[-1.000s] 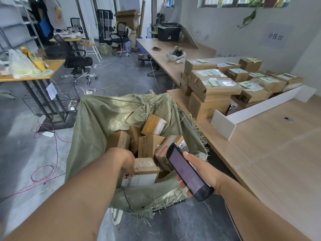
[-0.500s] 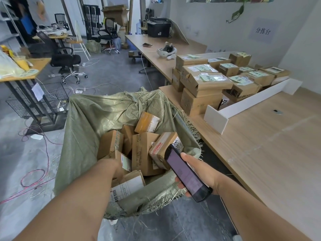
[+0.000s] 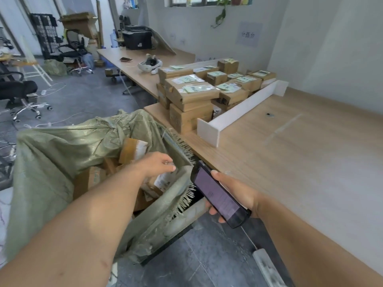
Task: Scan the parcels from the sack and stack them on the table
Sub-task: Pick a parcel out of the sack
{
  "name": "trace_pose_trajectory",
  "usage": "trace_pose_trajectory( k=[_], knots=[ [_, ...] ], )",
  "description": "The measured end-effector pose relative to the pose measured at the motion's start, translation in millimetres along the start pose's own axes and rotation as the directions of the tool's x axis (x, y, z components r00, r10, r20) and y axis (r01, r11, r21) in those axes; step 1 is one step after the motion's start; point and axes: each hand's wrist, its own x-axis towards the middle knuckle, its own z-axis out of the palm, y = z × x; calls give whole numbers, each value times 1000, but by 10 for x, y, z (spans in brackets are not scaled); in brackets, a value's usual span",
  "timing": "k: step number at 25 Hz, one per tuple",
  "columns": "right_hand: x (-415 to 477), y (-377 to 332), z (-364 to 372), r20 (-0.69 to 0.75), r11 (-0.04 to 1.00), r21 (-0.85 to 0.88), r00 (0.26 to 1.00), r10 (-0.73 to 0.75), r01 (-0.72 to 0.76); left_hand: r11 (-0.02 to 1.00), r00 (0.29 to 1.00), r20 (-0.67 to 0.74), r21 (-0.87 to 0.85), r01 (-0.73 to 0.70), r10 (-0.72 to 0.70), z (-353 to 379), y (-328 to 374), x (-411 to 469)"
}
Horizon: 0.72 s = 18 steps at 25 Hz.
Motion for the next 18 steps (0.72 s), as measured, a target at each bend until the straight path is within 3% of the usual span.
trace_pose_trajectory(
  k=[10, 18],
  knots=[
    [-1817, 1038, -1525, -281, 970, 184, 954, -106, 162, 939, 948, 86, 139, -316, 306, 1098, 2719, -133],
    [-3492, 2267, -2629, -599, 917, 293, 799, -44, 270, 791, 782, 324, 141, -596, 532, 2677, 4881, -478]
  ],
)
